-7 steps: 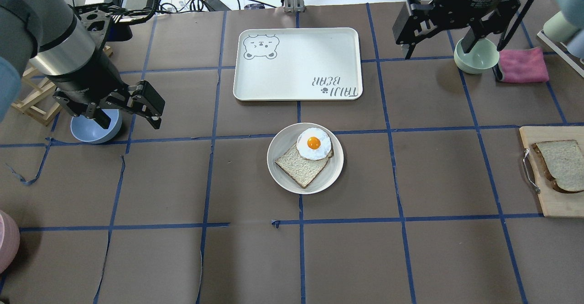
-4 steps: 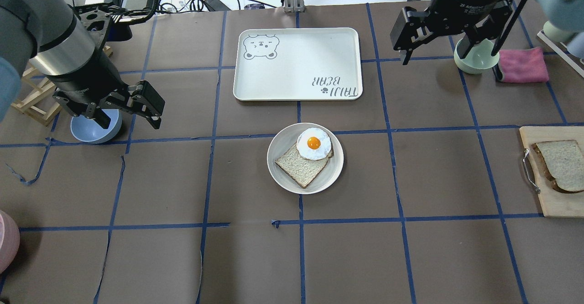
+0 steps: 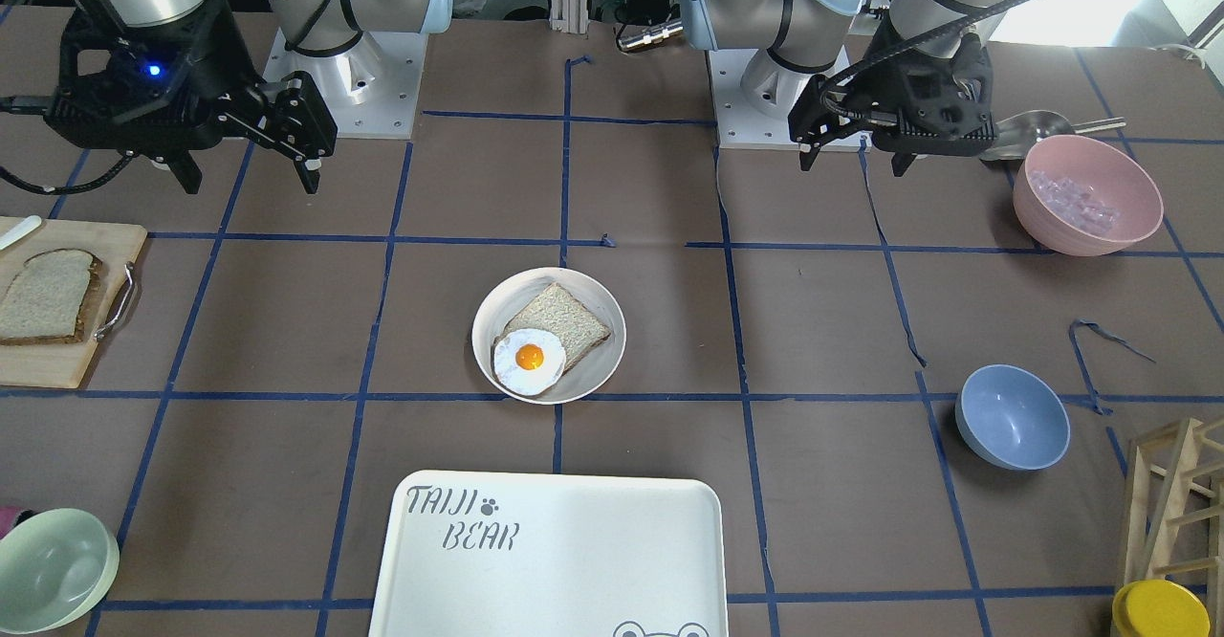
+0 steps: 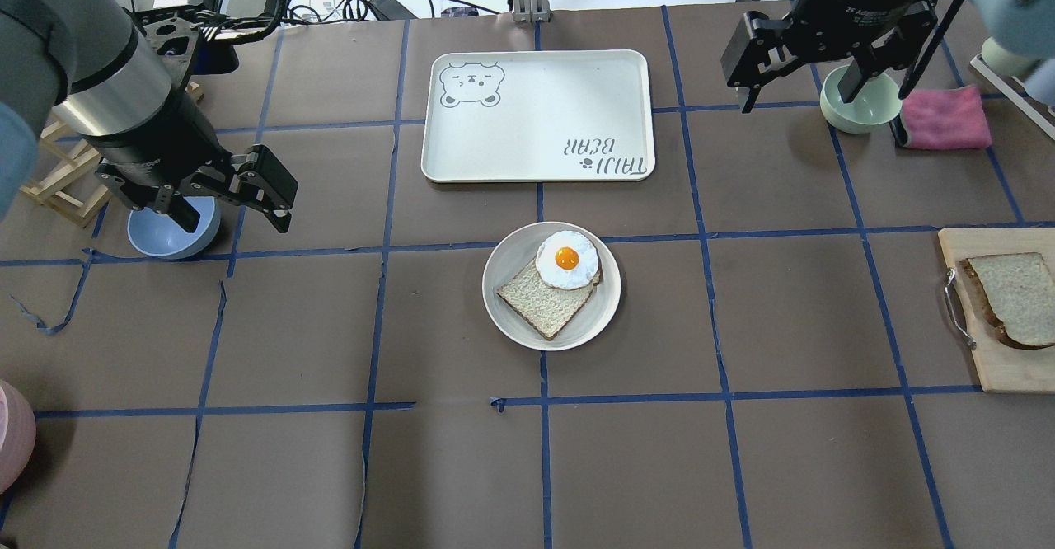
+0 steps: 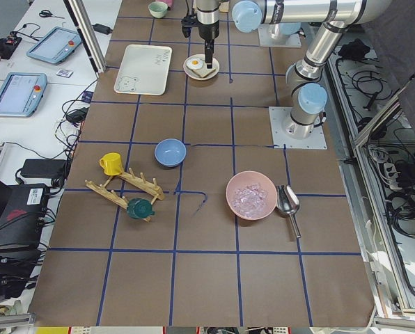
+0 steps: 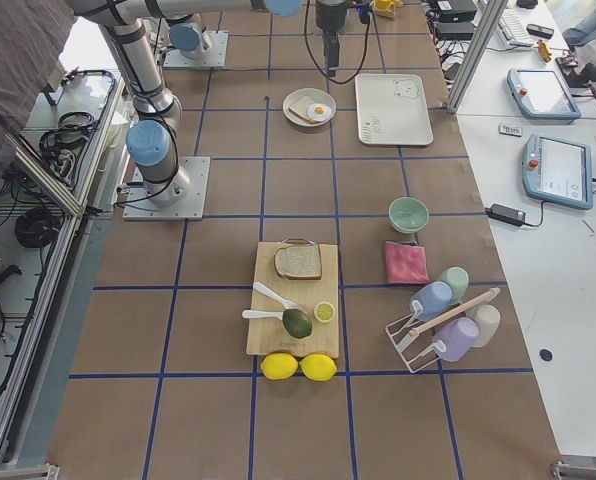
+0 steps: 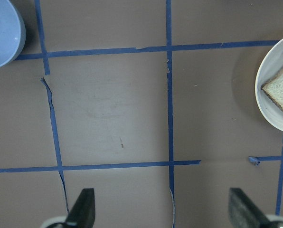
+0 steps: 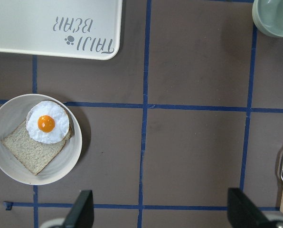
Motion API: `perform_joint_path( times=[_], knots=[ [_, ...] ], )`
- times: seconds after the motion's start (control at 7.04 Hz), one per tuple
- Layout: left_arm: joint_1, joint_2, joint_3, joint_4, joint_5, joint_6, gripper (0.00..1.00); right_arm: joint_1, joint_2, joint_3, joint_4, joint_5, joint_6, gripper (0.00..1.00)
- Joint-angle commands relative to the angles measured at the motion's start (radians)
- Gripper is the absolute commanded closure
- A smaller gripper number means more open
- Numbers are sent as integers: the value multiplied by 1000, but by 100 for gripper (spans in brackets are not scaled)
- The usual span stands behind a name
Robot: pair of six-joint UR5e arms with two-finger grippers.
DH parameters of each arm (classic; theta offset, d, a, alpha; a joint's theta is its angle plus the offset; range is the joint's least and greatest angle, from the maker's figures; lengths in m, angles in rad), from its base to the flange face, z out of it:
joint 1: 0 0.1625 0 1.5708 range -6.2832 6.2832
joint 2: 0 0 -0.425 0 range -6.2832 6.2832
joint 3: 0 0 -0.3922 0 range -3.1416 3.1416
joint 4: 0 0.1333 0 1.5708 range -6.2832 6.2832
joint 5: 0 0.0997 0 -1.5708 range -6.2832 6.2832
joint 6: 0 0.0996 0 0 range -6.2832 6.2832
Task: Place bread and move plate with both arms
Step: 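Move the right gripper toward the wooden cutting board holding bread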
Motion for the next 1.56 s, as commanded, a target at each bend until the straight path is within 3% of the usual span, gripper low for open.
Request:
perform_joint_path(
  times=[0.0, 1.42],
  knots=[
    [0, -1, -1, 2, -1, 0, 0, -11, -3, 4, 27, -18, 16, 0],
    [0, 0, 1, 3, -1, 0, 0, -11, -3, 1, 29, -20, 17, 0]
  ],
)
